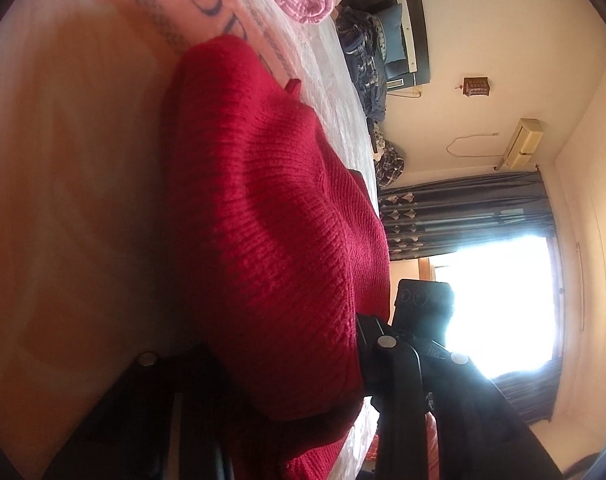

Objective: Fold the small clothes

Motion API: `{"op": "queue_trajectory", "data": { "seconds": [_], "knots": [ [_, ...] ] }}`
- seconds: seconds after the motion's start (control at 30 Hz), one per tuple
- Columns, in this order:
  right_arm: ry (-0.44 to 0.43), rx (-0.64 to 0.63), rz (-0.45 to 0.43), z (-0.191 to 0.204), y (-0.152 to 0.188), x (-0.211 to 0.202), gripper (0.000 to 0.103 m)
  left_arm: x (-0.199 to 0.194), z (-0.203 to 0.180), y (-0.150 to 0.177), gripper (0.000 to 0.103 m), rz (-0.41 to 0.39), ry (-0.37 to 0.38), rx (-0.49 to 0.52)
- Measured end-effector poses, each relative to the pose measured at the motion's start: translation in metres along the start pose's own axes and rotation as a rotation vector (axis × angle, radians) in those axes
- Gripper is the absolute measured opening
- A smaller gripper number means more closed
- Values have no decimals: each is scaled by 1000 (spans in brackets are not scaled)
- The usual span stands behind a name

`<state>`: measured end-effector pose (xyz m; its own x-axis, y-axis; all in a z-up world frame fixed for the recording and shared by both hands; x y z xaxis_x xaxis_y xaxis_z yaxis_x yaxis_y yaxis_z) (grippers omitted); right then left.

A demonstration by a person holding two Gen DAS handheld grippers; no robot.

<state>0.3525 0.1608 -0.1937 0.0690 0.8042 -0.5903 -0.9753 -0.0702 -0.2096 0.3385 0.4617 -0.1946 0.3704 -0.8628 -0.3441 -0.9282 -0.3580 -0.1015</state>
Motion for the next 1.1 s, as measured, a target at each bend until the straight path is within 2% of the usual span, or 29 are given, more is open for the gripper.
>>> {"op": "queue_trajectory", "data": {
  "seconds": [0.1, 0.27, 0.4, 0.53, 0.63, 0.73, 0.8, 0.83, 0.93, 0.97, 1.0, 1.03, 1.1],
  "knots": [
    [-21, 12, -1, 6, -2, -8, 34, -1, -11, 2, 32, -17, 19, 0],
    [-19, -26, 11, 26, 4, -40, 31, 3, -44, 9, 32, -37, 72, 6],
    [6, -26, 11, 32, 24, -87, 31, 26, -69, 35, 32, 6, 94, -4],
    [45, -17, 25, 29, 57, -140, 31, 56, -91, 77, 32, 71, 109, -35],
    [102, -9, 43, 15, 87, -163, 31, 81, -97, 109, 32, 118, 77, -36],
    [151, 45, 74, -22, 110, -160, 32, 109, -86, 133, 34, 161, -24, -3],
    [148, 116, 101, -49, 124, -150, 32, 121, -71, 142, 40, 180, -71, 3],
    [124, 132, 107, -56, 129, -147, 33, 121, -67, 143, 40, 169, -58, -5],
    [84, 114, 103, -58, 132, -149, 39, 121, -73, 142, 44, 181, -65, 45],
    [93, 93, 104, -55, 132, -152, 44, 120, -76, 140, 46, 182, -76, 67],
    [99, 73, 97, -51, 132, -157, 51, 119, -80, 141, 51, 184, -87, 87],
    [96, 51, 90, -46, 133, -161, 53, 116, -83, 144, 59, 185, -93, 103],
    [85, 24, 93, -39, 138, -167, 59, 111, -87, 153, 63, 187, -111, 129]
  ]
}}
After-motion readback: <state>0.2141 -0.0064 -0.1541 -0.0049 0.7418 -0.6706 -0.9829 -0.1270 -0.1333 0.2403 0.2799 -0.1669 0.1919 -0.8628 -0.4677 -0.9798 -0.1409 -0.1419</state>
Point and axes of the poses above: each gripper's, at about its wrist camera, not at the fingertips, and x roughly the way its jaws point, z to its left, y to its underside, the point moved 3 cm from there along x, roughly the way its jaws point, and after that the axes turned 2 degrees about -z, right-handed, at the moved point
